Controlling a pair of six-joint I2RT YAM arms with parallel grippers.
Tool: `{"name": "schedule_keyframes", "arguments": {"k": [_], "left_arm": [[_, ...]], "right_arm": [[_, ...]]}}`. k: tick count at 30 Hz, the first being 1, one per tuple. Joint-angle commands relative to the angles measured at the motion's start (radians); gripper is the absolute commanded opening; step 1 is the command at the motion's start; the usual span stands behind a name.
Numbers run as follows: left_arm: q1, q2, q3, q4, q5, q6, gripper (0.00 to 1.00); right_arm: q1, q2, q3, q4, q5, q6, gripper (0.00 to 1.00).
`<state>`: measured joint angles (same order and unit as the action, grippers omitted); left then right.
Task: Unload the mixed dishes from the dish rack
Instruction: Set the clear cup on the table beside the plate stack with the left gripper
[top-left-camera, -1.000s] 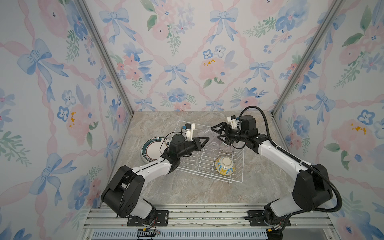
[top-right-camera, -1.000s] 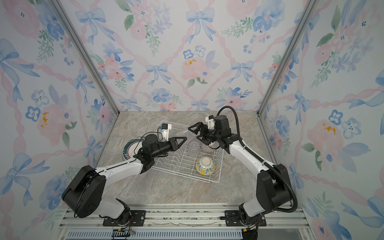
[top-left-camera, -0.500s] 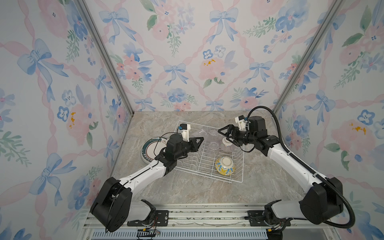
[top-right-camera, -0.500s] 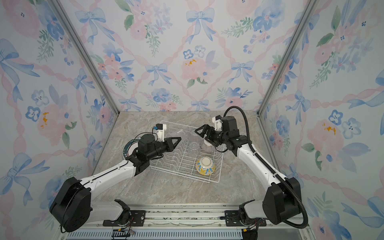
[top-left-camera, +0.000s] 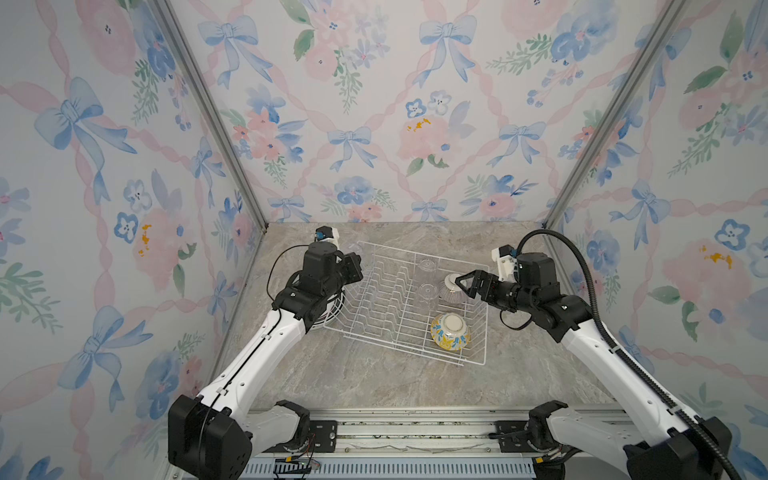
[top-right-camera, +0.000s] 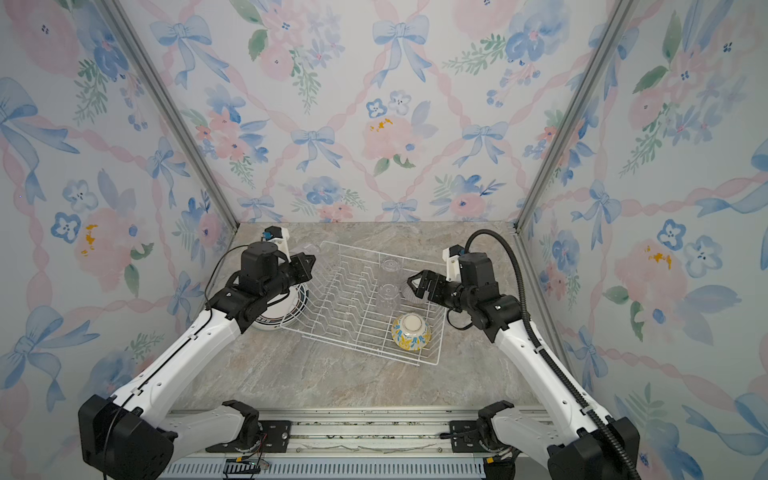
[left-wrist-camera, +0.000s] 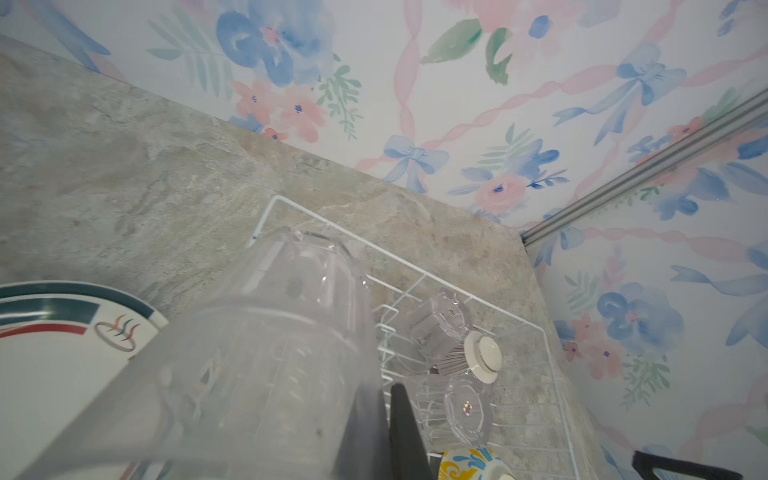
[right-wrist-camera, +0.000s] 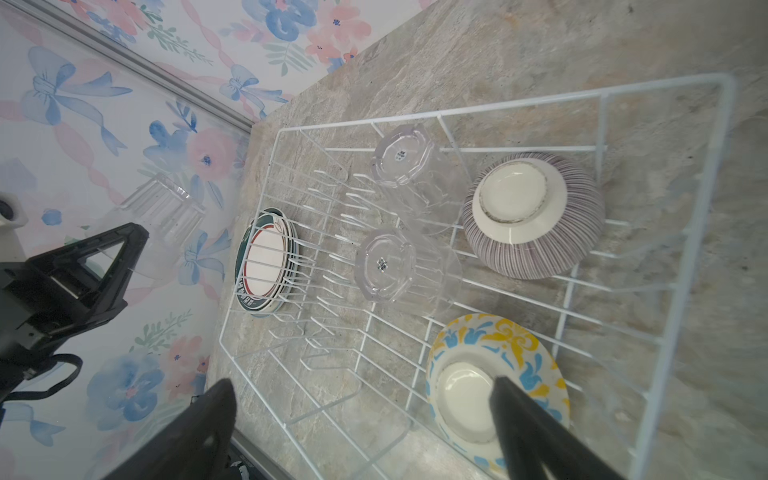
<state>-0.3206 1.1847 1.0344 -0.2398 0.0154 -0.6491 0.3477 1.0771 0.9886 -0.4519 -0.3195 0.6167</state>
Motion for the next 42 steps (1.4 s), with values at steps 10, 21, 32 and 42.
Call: {"name": "schedule_keyframes", "arguments": {"k": [10, 21, 32, 42], "left_arm": [[0.29, 0.249, 0.265, -0.268, -0.083, 0.157, 0.0], [0.471, 0.627, 0.6, -0.487, -0.164, 0.259, 0.0], [0.509, 0.728, 0.638, -0.573, -0.189, 0.321, 0.0], [0.525, 0.79, 0.647, -0.601, -0.149, 0.344, 0.0]], "right_arm": [[-0.004, -0.087, -0.041, -0.162, 0.031, -0.173, 0.97], [-0.004, -0.098, -0.054, -0.186, -0.01, -0.197, 0.97], [-0.004, -0.073, -0.057, -0.205, -0.009, -0.236, 0.97], [-0.004, -0.05, -0.056, -0.209, -0.013, -0.253, 0.97]]}}
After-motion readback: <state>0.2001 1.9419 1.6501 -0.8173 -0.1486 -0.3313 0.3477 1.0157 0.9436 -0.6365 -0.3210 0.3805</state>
